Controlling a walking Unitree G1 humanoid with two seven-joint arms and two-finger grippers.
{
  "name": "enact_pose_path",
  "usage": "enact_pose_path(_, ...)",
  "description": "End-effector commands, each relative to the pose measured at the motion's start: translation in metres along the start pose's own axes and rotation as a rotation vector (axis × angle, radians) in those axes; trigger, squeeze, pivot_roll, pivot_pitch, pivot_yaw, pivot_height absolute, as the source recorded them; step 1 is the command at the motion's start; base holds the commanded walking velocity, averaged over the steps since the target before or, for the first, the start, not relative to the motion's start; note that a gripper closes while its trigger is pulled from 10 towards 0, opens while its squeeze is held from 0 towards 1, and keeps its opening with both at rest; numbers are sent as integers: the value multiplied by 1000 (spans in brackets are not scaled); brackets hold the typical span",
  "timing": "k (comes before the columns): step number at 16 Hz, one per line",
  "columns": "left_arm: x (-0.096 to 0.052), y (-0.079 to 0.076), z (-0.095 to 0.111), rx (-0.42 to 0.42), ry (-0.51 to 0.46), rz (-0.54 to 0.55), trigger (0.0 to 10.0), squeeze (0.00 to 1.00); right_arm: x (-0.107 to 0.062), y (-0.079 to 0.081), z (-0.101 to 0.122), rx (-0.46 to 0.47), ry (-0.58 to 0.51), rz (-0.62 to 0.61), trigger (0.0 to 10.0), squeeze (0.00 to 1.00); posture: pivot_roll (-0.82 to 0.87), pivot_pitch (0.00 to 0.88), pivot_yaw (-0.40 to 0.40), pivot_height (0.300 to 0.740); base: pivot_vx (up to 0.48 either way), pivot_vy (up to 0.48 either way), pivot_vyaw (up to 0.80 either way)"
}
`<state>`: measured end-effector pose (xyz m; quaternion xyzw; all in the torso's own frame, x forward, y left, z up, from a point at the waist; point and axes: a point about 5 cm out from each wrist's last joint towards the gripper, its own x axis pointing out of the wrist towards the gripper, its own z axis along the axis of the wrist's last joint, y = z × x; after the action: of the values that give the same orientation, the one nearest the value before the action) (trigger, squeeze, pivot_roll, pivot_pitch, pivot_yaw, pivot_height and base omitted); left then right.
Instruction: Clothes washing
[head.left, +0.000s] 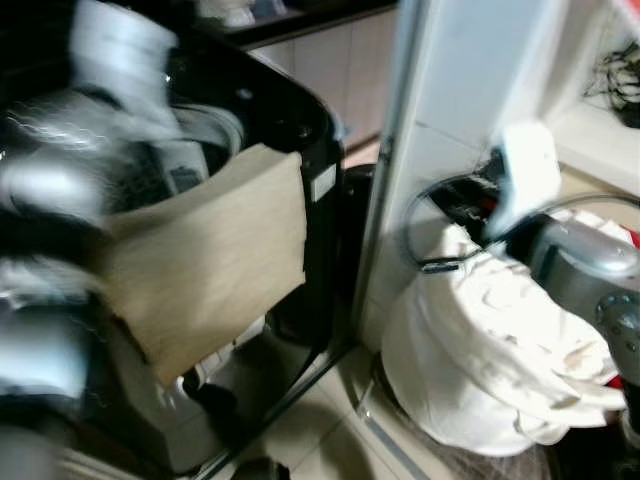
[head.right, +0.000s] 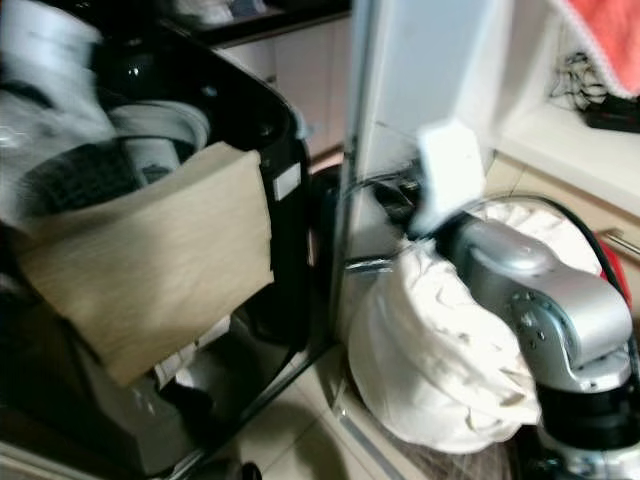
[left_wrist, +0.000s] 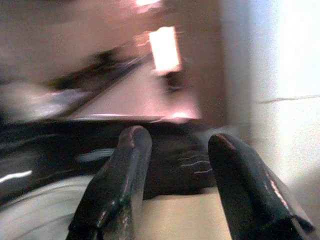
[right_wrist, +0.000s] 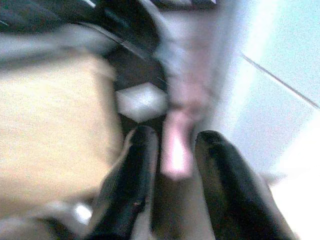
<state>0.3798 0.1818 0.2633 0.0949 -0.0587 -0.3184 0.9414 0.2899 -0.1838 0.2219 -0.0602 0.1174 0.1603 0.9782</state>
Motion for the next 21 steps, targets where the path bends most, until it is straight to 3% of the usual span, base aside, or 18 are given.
enact_pose_path(1,4,-16,4,-14,-34,-89,10000,0,-1,-7,2,-41,-17,-34,10000,1000,-161,0,46,740,0,0,0)
enact_pose_path(2,12,-50,-13,-47,-18,-187,10000,0,1,-26,-6,-34,2,-112,10000,1000,-170,0,53,740,0,0,0)
enact_pose_path(3,16,-63,-19,-58,-16,-212,10000,0,3,-35,-11,-24,14,-149,10000,1000,-170,0,53,740,0,0,0)
enact_pose_path(5,21,-112,-27,-96,-57,-354,10000,0,11,-67,-46,33,127,-272,10000,1000,-180,0,62,740,0,0,0)
enact_pose_path(7,12,-132,-27,-112,-64,-463,10000,0,15,-76,-69,93,210,-272,10000,1000,-178,0,59,740,0,0,0)
enact_pose_path(9,5,-150,-34,-137,-34,-522,10000,0,23,-77,-94,213,273,-209,10000,1000,-174,0,56,740,0,0,0)
enact_pose_path(12,-1,-165,-39,-125,-1,-556,10000,0,30,-82,-120,142,405,-237,10000,1000,-170,0,52,740,0,0,0)
enact_pose_path(13,-7,-169,-41,-119,28,-590,10000,0,33,-79,-131,144,459,-214,10000,0,-166,0,48,740,0,0,0)
enact_pose_path(18,-19,-176,-45,-106,84,-659,10000,0,33,-76,-153,139,566,-187,10000,0,-152,0,40,740,0,0,0)
enact_pose_path(19,-19,-176,-44,-104,87,-656,10000,0,34,-76,-153,154,560,-184,2745,0,-152,0,40,740,0,0,0)
enact_pose_path(20,-19,-176,-44,-103,90,-654,10000,0,34,-77,-153,154,558,-183,0,0,-155,0,43,740,0,0,0)
enact_pose_path(21,-18,-176,-44,-103,91,-654,10000,0,34,-77,-153,156,556,-182,0,0,-155,0,43,740,0,0,0)
